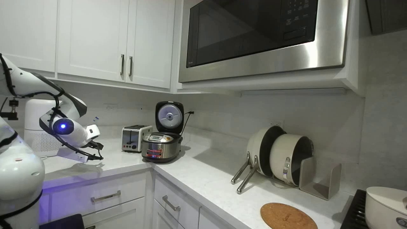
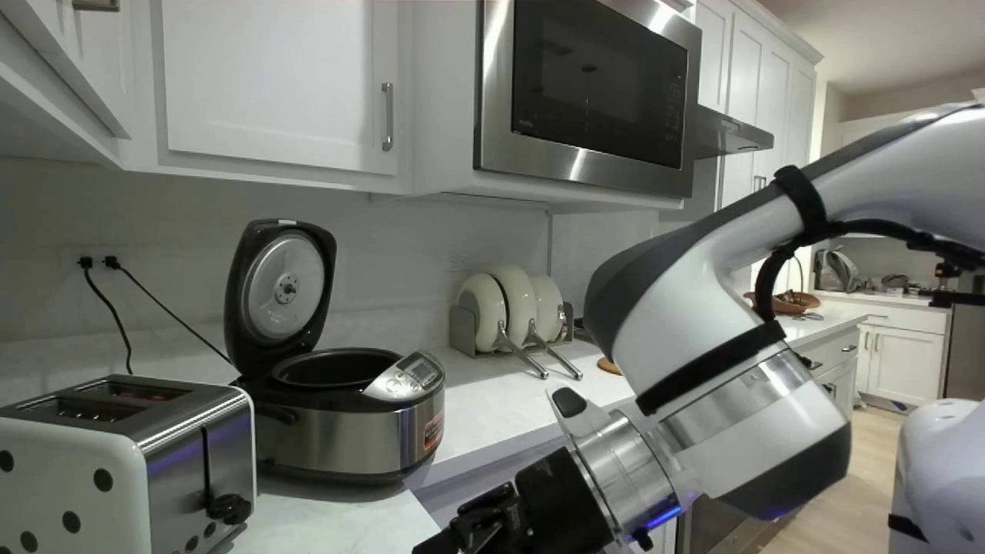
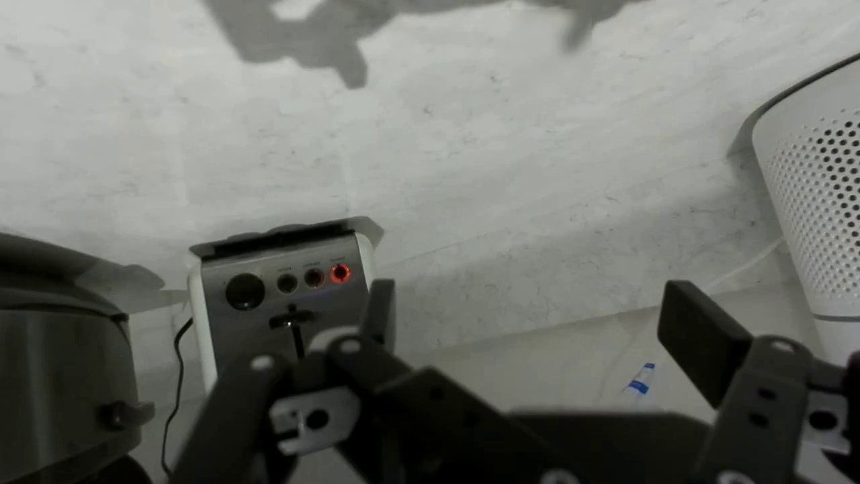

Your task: Turn the switch up on the toaster

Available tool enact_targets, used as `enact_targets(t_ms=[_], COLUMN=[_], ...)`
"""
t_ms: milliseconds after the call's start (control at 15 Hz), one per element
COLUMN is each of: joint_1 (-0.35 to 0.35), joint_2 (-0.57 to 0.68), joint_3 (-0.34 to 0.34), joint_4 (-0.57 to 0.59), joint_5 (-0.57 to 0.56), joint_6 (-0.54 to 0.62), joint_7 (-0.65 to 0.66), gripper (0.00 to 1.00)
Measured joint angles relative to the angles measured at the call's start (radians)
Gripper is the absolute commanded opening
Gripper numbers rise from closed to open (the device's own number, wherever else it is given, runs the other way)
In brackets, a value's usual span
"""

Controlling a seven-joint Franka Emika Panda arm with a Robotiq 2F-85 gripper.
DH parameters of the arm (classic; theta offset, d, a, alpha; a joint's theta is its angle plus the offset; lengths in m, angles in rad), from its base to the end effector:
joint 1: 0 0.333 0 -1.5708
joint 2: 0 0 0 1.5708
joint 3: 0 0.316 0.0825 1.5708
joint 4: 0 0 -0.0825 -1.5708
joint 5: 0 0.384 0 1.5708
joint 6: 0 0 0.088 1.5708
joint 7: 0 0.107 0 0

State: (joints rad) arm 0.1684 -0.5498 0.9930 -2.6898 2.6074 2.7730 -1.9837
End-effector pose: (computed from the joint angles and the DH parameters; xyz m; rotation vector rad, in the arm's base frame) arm 0.1946 0.3166 0.3328 -2.0956 -0.9033 -1.0761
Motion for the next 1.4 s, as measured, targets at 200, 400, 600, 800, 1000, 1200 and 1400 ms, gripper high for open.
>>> enact_targets(t_ms=[200,400,600,800,1000,1200,1400], joint_1=[-0.169,-0.32,-0.445,-0.559,-0.654,-0.73,-0.799], joint_2=[-0.004,-0.013,-0.028,-0.05,-0.082,-0.137,-0.214], joint_3=[0.119,0.226,0.322,0.421,0.507,0.568,0.609], joint_4=[0.055,0.114,0.172,0.23,0.284,0.335,0.382], joint_5=[-0.003,-0.003,-0.003,-0.003,-0.004,-0.006,-0.012], joint_6=[-0.046,-0.068,-0.075,-0.076,-0.076,-0.082,-0.095], joint_7=[0.001,0.004,0.009,0.015,0.041,0.089,0.15], gripper=[1.0,1.0,1.0,1.0,1.0,0.74,0.49])
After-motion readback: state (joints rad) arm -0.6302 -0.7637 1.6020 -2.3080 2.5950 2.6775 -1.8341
